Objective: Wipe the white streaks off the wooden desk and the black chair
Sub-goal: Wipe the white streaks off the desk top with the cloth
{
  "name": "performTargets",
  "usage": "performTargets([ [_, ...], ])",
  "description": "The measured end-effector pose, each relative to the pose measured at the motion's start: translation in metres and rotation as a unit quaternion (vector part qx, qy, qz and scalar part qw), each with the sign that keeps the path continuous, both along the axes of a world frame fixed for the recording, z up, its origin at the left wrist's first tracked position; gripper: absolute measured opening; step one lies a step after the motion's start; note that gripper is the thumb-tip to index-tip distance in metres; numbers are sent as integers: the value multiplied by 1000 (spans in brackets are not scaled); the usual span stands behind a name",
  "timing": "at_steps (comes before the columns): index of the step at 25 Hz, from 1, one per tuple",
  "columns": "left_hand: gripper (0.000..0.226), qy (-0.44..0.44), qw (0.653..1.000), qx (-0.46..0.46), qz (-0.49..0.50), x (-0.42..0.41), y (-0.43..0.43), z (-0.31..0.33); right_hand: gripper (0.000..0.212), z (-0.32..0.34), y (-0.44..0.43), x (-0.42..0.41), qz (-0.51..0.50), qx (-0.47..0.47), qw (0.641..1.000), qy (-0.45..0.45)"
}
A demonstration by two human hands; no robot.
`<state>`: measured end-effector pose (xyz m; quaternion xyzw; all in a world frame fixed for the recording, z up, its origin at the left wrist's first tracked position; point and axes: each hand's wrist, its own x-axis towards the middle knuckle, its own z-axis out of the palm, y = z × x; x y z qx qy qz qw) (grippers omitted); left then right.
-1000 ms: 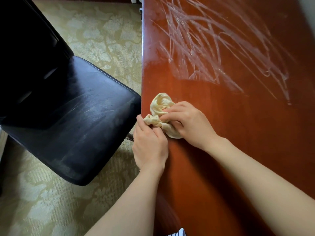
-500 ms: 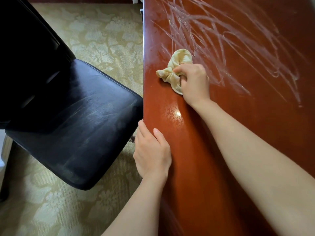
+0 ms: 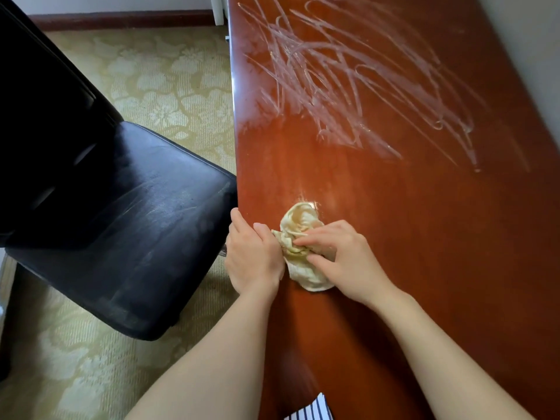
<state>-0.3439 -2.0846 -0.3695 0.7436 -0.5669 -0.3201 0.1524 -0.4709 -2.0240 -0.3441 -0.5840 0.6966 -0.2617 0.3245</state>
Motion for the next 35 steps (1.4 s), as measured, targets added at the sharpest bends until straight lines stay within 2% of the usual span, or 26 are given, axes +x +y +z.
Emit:
performTargets([
  [2,51,10,1000,0,-2,2,1,1,30,17,12,-7,-47,38,995,-77],
  [4,51,18,1000,0,-6,3,3,1,27,36,20,-17,-128,24,976,-176],
  [6,51,19,1000,1,-2,4,3,0,25,54,23,-31,-195,-5,934,-300],
  [8,50,24,1000,4,0,5,4,-1,27,76,25,-50,-251,-38,874,-414],
  [10,49,30,1000,4,1,5,4,-1,29,97,25,-70,-297,-92,816,-487],
  [11,48,30,1000,2,1,5,4,-1,28,105,24,-78,-312,-129,820,-462],
  [12,48,28,1000,1,1,5,4,-1,28,108,23,-88,-329,-162,856,-363],
  [13,47,25,1000,-1,2,5,3,-1,29,106,22,-96,-338,-187,901,-197],
  [14,47,21,1000,-4,2,4,3,-2,31,99,21,-101,-327,-196,924,1],
  [15,47,17,1000,-5,1,3,2,-2,33,88,19,-102,-294,-194,922,160],
  [16,47,14,1000,-5,1,2,2,-2,33,72,17,-98,-251,-186,913,262],
  [17,48,12,1000,-5,2,2,1,-3,32,55,17,-89,-207,-171,913,307],
  [18,48,10,1000,-5,4,2,1,-3,31,38,19,-73,-160,-151,926,308],
  [20,47,6,1000,-9,4,2,1,-3,35,12,34,-39,-62,-106,959,253],
  [22,46,5,1000,-16,4,1,1,-4,44,3,51,-18,-38,-101,968,226],
  [25,47,-1,1000,-15,5,0,1,-5,44,-3,56,-26,-101,-96,955,260],
  [28,47,-4,1000,-16,6,1,2,-7,41,-18,51,-48,-103,-53,944,310],
  [30,47,-3,1000,-18,7,1,3,-8,35,-27,39,-64,-127,-50,942,306],
  [35,46,-17,1000,-21,12,0,1,-11,30,-26,-31,-107,-262,-43,925,272],
])
